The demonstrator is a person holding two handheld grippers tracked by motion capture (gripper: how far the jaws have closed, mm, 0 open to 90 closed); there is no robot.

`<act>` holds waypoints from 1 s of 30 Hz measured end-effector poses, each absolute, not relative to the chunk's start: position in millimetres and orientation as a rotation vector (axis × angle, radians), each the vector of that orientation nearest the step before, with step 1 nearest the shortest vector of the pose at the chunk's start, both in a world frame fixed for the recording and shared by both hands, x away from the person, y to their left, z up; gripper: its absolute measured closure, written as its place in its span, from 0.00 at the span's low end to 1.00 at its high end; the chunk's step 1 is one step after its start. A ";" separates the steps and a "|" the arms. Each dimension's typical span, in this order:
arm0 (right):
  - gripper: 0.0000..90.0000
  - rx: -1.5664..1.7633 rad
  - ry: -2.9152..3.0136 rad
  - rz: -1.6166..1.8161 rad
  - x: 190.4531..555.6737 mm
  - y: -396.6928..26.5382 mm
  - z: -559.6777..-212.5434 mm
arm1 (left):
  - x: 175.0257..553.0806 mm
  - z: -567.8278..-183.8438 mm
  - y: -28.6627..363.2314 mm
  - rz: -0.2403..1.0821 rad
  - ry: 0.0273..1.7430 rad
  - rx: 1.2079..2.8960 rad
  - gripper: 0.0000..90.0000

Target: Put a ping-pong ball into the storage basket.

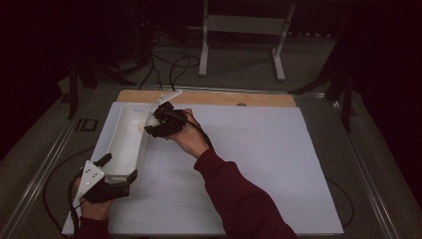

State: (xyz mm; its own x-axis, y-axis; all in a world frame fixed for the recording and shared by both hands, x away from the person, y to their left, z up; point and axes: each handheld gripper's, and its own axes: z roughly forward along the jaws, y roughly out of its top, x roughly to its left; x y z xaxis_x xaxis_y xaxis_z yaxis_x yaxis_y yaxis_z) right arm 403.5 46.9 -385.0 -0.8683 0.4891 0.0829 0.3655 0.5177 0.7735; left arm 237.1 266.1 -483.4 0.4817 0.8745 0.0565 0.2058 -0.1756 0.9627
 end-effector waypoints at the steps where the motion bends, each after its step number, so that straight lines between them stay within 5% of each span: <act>1: 0.55 0.734 2.609 1.277 403.3 47.4 -384.8 | 237.1 -483.4 266.0 0.789 0.939 1.669 0.01; 30: 0.55 0.705 2.619 1.294 395.4 60.4 -383.6 | 238.7 -483.1 264.9 0.788 0.932 1.668 0.01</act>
State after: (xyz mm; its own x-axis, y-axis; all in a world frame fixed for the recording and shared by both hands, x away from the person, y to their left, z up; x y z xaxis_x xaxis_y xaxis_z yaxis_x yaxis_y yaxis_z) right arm 395.4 60.4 -383.6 -0.8812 0.4655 0.0822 0.3481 0.5214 0.7791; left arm 238.7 264.9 -483.1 0.4855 0.8724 0.0574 0.2018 -0.1757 0.9635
